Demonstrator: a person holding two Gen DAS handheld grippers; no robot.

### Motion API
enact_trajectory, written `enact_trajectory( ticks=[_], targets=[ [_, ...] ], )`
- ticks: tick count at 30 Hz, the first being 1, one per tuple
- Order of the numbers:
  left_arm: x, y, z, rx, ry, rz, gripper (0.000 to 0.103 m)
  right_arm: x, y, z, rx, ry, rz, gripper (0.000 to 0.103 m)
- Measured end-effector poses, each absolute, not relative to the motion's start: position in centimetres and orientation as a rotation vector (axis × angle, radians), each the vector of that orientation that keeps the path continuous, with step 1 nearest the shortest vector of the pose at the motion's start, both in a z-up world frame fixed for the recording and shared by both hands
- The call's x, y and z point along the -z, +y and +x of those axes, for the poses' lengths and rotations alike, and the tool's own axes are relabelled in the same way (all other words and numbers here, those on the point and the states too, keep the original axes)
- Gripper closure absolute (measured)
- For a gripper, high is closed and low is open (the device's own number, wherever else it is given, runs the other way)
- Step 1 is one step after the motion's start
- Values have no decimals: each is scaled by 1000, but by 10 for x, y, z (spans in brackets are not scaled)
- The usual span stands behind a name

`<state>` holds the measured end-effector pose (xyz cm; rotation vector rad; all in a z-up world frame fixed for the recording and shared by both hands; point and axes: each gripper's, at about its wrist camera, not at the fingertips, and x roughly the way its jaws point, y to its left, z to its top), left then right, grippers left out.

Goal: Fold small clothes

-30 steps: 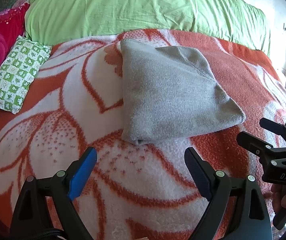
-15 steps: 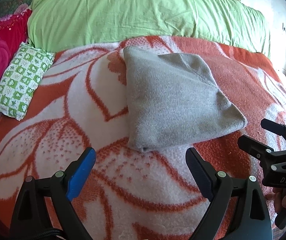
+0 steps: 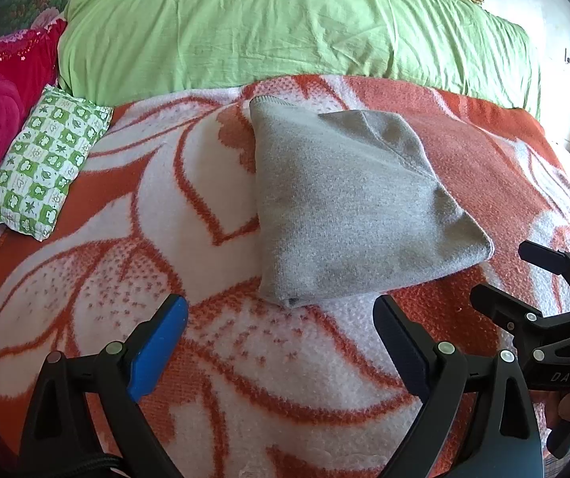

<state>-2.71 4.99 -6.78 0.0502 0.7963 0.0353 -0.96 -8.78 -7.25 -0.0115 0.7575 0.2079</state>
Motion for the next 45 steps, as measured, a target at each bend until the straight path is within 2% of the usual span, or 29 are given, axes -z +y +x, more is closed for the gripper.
enact_trajectory(
  ticks=[45],
  targets=[
    [70, 52, -21, -10, 821, 41, 4, 72, -93, -5, -192, 768, 11, 1]
  ],
)
